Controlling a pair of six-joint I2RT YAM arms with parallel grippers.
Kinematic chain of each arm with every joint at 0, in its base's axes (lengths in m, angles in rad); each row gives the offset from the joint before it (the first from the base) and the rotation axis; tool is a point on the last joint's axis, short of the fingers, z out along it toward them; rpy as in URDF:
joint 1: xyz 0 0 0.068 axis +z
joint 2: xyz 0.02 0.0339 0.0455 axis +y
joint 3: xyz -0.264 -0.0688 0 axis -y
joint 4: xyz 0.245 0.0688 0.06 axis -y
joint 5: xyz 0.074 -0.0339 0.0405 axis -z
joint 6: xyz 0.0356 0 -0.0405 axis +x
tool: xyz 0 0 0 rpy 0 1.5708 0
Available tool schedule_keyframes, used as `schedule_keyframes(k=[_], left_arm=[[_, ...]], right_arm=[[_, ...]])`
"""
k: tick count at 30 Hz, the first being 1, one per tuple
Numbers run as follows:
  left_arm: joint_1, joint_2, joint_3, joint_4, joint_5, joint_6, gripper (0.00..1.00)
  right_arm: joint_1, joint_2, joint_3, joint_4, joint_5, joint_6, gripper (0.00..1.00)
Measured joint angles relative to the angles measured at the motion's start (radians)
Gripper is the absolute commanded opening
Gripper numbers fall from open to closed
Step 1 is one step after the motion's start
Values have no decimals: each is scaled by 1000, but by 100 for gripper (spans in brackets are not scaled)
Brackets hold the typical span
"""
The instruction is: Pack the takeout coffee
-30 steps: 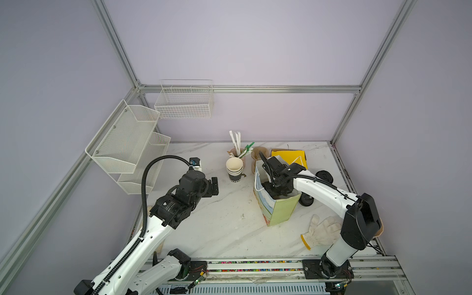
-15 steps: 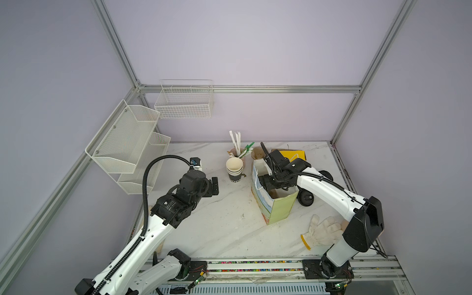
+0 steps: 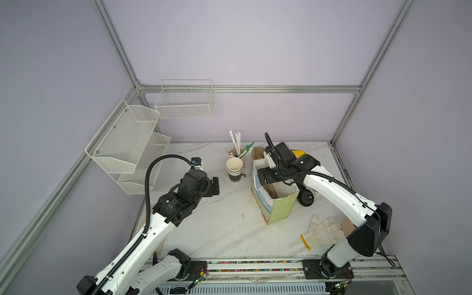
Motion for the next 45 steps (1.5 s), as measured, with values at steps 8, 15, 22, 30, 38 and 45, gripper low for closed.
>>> schedule_keyframes(k=[8,15,22,30,38,45], left_arm=[[0,3,0,0,2,0,100],[1,6,0,0,5,0,100],[6,8,0,0,7,0,100],[5,8,0,0,31,0,100],[6,12,0,0,39,0,100],[6,15,0,0,44,0,100]], right_arm=[[0,-21,84,18,8,-7,96],[0,-103,132,79,-45,-6,96],[2,-190,197,107,-32,18,96],[-8,-240,208,16,248,91,95],[-52,-253,191,-160,311,171,89],[-52,-261,119,-205,254,179,81]])
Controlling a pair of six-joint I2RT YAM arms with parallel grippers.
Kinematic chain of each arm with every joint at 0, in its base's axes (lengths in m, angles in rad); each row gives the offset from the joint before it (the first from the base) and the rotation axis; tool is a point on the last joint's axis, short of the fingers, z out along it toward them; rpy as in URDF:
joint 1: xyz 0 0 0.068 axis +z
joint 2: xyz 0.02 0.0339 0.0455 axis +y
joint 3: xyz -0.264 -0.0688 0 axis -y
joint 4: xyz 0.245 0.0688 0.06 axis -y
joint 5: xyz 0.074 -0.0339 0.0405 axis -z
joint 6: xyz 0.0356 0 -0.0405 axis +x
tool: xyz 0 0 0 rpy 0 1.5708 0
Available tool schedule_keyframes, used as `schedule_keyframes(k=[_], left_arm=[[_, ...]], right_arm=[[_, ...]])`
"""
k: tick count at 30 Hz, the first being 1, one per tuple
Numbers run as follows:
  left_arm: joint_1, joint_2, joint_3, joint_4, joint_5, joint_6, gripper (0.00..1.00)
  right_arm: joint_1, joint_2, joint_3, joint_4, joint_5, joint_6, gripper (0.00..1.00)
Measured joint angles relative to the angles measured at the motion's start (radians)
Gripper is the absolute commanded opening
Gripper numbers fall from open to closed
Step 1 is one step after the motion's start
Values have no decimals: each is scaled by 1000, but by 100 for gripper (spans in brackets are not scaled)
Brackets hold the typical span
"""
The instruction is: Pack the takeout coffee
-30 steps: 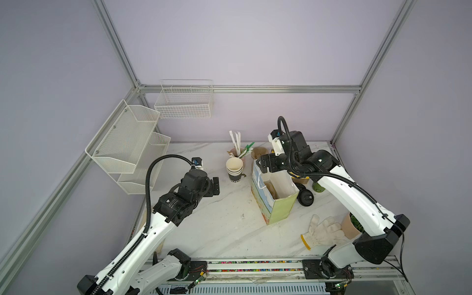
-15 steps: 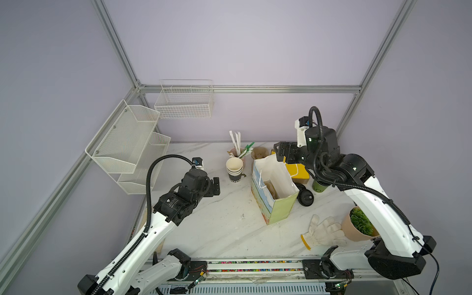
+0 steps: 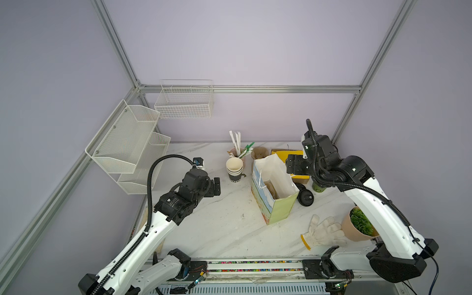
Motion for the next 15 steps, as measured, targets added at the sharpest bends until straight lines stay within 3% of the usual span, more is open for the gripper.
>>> schedule_keyframes(k=[15], left_arm=[[1,0,0,0,3,0,100]], right_arm=[[0,-15,-192,39,-80,-20,72]])
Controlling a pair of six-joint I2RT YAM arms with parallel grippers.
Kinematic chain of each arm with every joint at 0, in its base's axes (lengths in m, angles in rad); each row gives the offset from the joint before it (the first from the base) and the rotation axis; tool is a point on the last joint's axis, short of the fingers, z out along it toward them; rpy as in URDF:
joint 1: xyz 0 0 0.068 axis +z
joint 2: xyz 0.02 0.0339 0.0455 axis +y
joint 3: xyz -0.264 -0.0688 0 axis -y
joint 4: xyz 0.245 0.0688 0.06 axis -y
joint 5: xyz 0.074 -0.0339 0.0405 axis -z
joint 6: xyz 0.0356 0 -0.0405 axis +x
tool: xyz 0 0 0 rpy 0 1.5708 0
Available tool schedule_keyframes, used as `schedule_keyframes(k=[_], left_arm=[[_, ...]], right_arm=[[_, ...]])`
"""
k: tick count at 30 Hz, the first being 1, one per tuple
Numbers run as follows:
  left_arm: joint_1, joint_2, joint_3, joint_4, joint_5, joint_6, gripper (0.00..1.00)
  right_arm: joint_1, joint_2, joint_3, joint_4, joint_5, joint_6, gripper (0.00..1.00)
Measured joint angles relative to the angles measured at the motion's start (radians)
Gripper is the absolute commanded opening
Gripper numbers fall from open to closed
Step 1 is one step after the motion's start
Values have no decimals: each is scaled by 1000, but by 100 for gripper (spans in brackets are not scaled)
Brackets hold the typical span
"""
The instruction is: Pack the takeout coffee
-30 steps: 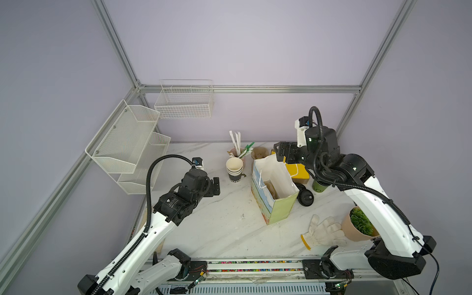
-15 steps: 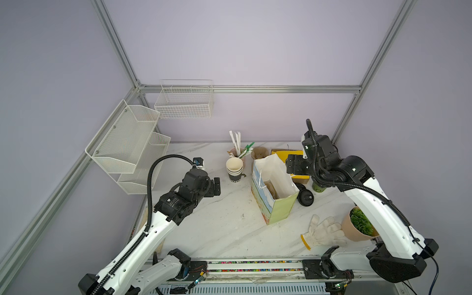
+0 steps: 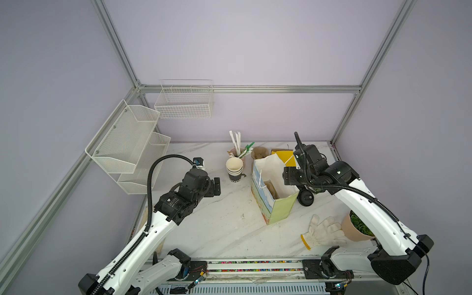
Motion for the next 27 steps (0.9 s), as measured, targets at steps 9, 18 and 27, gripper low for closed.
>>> schedule_keyframes(k=[9,18,27], left_arm=[[0,0,0,0,2,0,100],[0,0,0,0,2,0,100],[0,0,0,0,2,0,100]], right_arm=[[0,27,-29,30,-14,-7,48],[0,50,-35,66,-12,-12,32],[0,111,-35,84,2,-23,21]])
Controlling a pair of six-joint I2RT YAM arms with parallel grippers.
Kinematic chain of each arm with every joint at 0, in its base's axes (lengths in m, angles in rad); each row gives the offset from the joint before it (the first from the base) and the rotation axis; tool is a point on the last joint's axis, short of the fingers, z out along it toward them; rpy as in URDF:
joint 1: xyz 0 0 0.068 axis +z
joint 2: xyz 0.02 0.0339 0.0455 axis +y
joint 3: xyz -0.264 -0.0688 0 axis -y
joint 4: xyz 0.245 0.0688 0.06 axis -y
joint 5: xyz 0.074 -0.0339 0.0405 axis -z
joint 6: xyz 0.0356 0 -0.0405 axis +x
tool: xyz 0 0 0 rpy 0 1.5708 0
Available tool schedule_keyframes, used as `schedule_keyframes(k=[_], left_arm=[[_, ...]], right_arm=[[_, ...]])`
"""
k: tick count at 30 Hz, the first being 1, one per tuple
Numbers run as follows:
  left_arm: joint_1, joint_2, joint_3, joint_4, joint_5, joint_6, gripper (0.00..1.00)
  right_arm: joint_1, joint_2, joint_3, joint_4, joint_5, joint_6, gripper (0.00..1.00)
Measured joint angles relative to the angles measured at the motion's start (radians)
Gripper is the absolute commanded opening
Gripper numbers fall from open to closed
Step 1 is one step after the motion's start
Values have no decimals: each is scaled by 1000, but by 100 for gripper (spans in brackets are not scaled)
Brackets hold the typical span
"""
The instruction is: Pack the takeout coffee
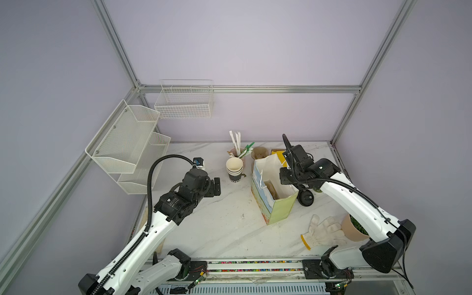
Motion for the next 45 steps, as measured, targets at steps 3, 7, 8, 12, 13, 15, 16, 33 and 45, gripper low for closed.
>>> schedule_keyframes(k=[3,7,8,12,13,15,16,33,45], left_arm=[[0,0,0,0,0,0,100],[0,0,0,0,0,0,100],[0,0,0,0,0,0,100],[0,1,0,0,0,0,100],[0,2,0,0,0,0,100],[0,4,0,0,0,0,100],[0,5,0,0,0,0,100],[0,16,0,0,0,0,100],[0,18,0,0,1,1,100]], right_arm=[[0,7,0,8,0,-3,18],[0,13,1,14,-1,-5,15],[0,16,2,19,-2,-6,15],[0,36,8,39,-11,-8,12],[0,44,11,47,-14,-8,12],[0,61,24,57,-19,-11,9],[0,69,32,61,-20,-12,9],[0,146,95,111,-47,-18,15],[0,131,122,89,-37,-21,59]])
